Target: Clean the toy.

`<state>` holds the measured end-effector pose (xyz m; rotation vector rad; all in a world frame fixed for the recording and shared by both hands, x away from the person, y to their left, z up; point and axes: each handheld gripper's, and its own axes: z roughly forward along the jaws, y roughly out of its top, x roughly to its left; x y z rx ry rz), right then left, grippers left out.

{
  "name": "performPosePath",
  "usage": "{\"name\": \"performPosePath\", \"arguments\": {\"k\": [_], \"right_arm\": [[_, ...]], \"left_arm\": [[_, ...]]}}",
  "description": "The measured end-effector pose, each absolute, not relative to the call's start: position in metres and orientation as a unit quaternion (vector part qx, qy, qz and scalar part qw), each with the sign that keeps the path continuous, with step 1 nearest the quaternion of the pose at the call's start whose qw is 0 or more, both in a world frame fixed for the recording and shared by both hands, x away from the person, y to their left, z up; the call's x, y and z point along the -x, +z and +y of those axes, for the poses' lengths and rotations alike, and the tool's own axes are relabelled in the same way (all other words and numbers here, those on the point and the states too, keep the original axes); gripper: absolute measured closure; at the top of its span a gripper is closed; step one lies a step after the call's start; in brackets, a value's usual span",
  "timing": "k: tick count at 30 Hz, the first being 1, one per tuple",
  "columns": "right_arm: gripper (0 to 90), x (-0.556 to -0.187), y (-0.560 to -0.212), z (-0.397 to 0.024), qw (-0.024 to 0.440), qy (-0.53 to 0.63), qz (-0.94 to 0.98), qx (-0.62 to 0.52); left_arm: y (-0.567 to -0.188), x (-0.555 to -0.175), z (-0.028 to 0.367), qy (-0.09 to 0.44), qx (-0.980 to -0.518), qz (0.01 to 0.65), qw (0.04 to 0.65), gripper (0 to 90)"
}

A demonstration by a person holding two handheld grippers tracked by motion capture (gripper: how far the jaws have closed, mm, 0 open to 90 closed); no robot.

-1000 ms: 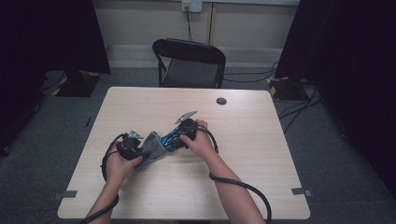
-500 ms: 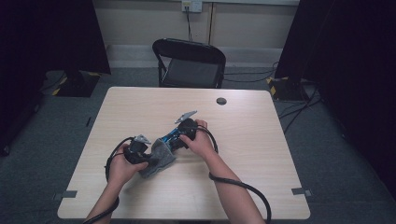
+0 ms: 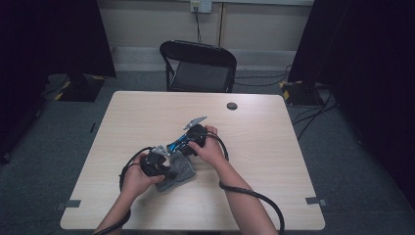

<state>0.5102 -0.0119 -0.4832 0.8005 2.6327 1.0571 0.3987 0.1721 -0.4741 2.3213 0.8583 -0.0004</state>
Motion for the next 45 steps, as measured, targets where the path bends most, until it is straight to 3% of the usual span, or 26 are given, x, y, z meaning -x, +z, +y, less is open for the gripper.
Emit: {"name": "performPosePath", "arguments": {"k": [8,16,45], "right_arm": [[3.4,-0.510,-0.483,-0.012,0.097,0.358,0.889,-0.270],[3.5,-0.510,-0.484,-0.013,0.097,0.360,0.888,-0.271],[3.5,-0.510,-0.484,-0.013,0.097,0.363,0.886,-0.271]], "left_arm": [[-0.465,-0.387,0.168,-0.001,-0.892,0.302,0.335,72.1],[-0.455,-0.386,0.195,0.011,-0.883,0.313,0.349,72.1],[-0.449,-0.402,0.259,0.059,-0.815,0.421,0.394,71.9]]}}
